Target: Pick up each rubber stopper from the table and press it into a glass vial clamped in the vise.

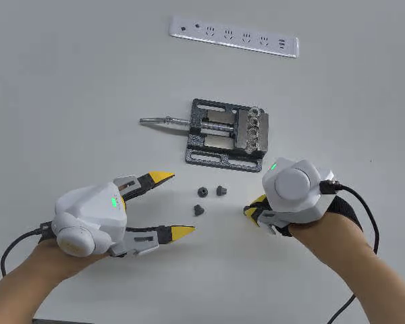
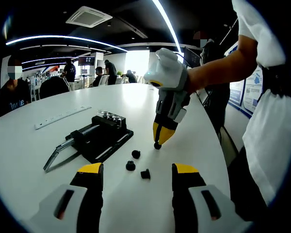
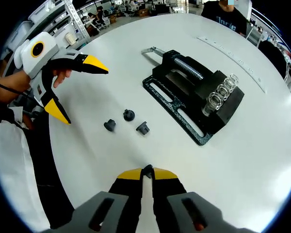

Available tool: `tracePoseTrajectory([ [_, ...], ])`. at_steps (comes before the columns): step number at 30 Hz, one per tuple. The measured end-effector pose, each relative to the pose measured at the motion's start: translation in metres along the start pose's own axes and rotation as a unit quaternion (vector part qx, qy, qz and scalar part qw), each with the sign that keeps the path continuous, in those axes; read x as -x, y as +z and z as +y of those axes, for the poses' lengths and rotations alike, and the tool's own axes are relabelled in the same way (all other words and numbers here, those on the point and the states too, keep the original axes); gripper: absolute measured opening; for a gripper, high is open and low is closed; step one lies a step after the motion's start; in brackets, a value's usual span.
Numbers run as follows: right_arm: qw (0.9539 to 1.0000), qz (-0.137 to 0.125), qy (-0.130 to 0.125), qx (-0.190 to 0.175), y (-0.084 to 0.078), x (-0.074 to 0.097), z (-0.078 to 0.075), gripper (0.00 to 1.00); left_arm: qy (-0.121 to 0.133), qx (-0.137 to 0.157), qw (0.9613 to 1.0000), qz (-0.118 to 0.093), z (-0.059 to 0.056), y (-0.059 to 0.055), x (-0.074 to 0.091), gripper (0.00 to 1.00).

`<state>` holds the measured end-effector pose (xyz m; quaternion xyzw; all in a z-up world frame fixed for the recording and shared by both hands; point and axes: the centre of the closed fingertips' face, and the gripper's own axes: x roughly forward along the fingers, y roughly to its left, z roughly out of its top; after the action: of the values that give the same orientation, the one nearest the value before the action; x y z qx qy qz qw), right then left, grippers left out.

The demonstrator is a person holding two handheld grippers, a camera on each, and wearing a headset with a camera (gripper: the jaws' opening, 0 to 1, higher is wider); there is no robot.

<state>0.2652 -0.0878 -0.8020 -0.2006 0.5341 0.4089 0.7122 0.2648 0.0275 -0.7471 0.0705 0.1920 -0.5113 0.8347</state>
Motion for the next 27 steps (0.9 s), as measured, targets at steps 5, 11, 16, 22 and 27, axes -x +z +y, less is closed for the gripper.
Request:
tracePoseTrajectory([
  [5,1.0,0.0,0.001,0.001,0.001,0.002,0.002,0.02,0.0,0.0,1.0,0.001,-0.002,0.001,-0.001,0.55],
  [11,1.0,-0.003,0.003,-0.004,0.002,0.003,0.004,0.02,-0.001,0.001,1.0,0.0,-0.003,0.003,-0.002,0.55],
  [16,0.9995,-0.013,0.019,-0.023,0.006,0.005,0.009,0.02,-0.001,0.0,1.0,0.001,-0.003,0.002,-0.002,0.55],
  [22,0.997,-0.026,0.047,-0.055,0.011,0.004,0.015,0.02,-0.001,0.001,1.0,0.002,-0.003,0.0,-0.002,0.55],
  [27,0.9974,-0.029,0.046,-0.047,0.011,0.003,0.013,0.02,-0.003,0.003,1.0,0.001,-0.003,-0.001,-0.003,0.55],
])
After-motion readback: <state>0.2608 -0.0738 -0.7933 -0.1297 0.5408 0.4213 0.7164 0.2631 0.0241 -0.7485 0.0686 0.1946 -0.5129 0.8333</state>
